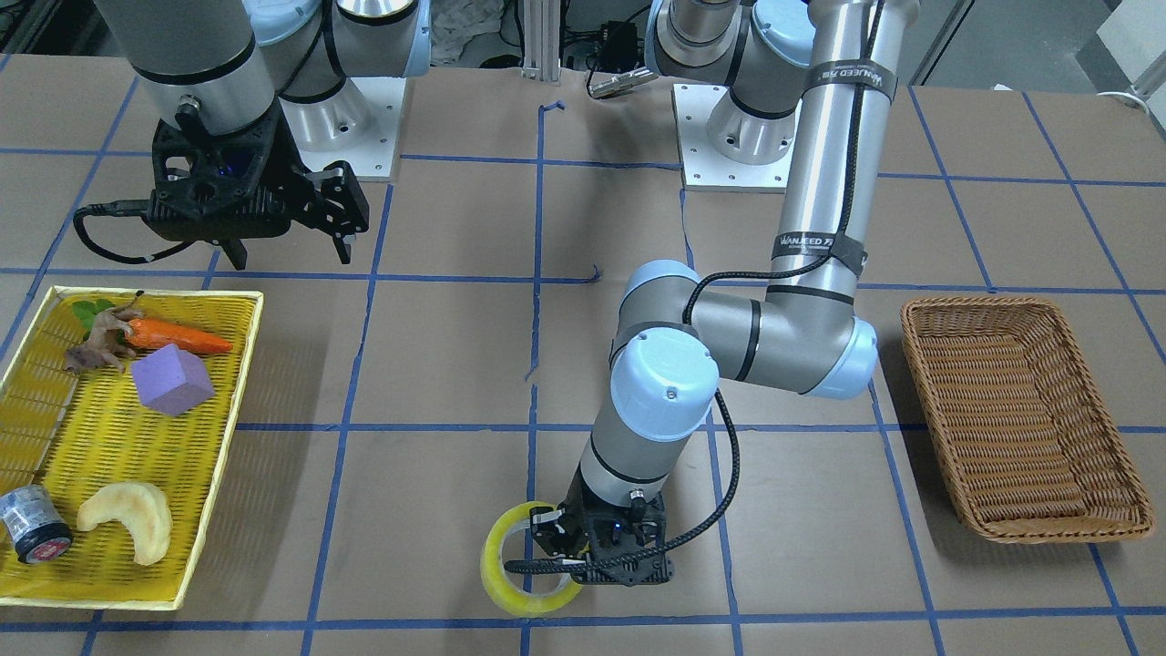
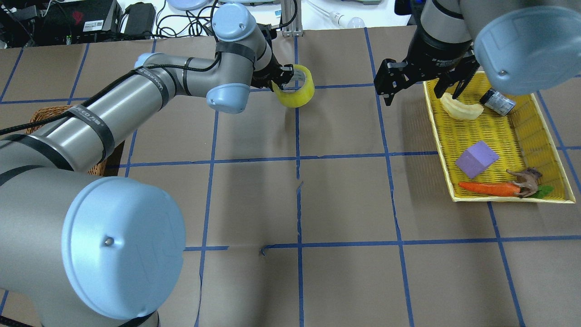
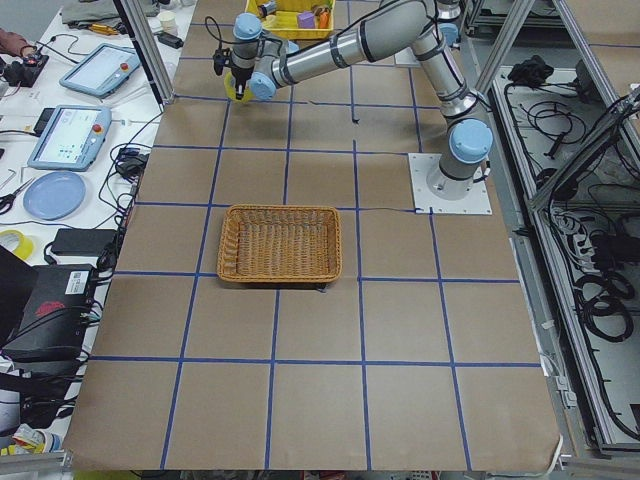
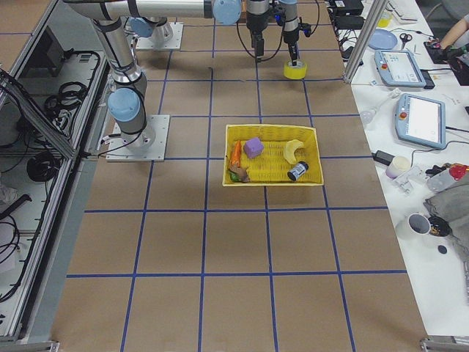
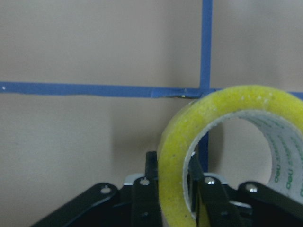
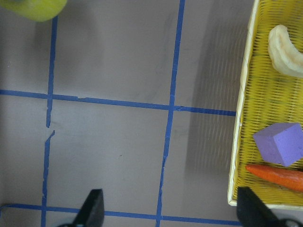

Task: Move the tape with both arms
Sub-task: 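Lift the tape roll with the left gripper and carry it over the wicker basket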

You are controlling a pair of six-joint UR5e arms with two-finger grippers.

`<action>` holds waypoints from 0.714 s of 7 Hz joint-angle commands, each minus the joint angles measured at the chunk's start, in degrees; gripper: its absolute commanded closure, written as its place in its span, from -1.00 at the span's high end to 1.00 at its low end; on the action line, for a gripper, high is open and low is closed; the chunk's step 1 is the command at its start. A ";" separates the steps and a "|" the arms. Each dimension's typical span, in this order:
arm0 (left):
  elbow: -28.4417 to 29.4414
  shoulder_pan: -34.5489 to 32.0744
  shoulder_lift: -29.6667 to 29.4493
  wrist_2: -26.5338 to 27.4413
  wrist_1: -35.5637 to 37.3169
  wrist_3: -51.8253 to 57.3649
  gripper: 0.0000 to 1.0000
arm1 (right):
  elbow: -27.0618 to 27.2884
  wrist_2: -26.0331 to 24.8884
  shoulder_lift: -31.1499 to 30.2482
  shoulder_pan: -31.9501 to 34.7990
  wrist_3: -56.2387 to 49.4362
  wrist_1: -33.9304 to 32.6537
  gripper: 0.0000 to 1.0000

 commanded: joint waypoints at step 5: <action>3.33 27.86 11.72 0.46 -25.79 30.59 -1.00 | 0.00 0.00 0.00 0.09 0.00 -0.10 1.00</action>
